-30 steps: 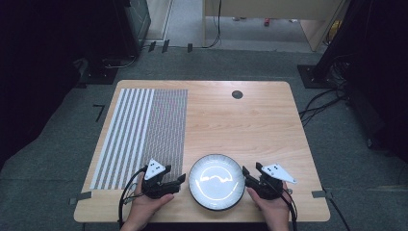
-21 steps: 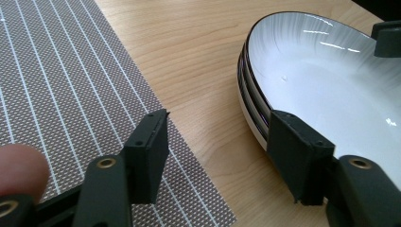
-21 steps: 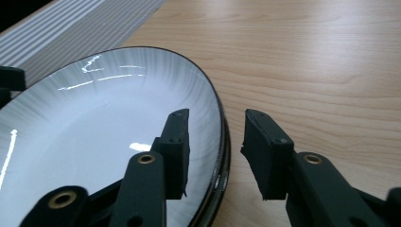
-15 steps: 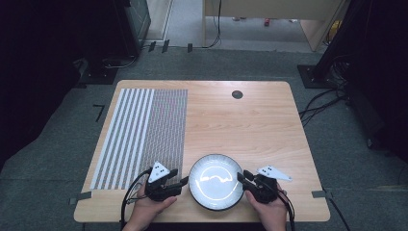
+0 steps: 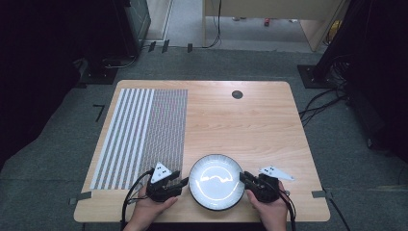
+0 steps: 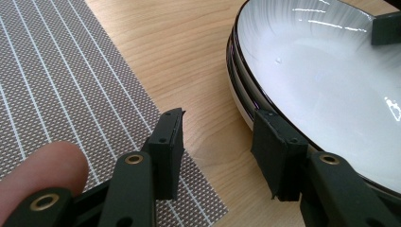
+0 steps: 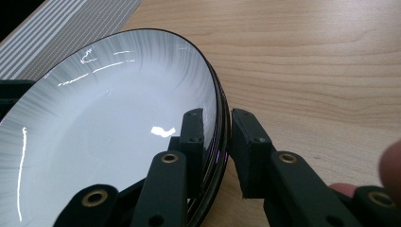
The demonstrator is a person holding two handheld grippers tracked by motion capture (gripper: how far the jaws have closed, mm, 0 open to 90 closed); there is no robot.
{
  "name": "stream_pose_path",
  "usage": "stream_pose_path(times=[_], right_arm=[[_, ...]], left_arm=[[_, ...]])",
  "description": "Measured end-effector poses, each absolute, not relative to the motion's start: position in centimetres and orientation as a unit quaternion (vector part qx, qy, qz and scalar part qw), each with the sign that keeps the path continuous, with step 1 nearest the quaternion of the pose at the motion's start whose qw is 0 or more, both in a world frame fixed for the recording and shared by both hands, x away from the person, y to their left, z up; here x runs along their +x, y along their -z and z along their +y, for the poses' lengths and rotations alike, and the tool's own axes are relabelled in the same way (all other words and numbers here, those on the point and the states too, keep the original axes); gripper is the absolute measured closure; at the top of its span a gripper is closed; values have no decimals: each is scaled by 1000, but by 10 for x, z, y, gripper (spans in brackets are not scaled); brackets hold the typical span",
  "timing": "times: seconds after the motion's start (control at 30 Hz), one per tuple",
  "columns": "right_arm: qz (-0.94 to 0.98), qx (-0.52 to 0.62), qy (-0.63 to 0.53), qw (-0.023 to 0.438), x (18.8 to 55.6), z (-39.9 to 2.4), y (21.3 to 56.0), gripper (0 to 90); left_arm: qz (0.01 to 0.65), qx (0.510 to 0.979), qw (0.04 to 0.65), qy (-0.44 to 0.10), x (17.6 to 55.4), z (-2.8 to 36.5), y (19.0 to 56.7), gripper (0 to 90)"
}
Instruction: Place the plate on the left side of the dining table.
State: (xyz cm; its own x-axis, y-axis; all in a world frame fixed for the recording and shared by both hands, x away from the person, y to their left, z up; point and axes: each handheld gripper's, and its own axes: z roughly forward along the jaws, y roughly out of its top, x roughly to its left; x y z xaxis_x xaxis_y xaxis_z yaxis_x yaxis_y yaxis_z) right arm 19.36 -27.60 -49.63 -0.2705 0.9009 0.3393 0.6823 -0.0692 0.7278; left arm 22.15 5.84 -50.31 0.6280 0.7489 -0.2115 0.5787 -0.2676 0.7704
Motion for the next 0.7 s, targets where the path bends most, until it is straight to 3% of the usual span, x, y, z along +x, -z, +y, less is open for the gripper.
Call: stream_pose_path(times=[0.4,0.7], right_arm=[[662,593,-441,127,191,-276,495,794],[662,598,-425,152,190,-269,494,823]], left_arm=[[419,792,433,-101,221,58,503,543],[420,791,432,-106,220,57,504,549]])
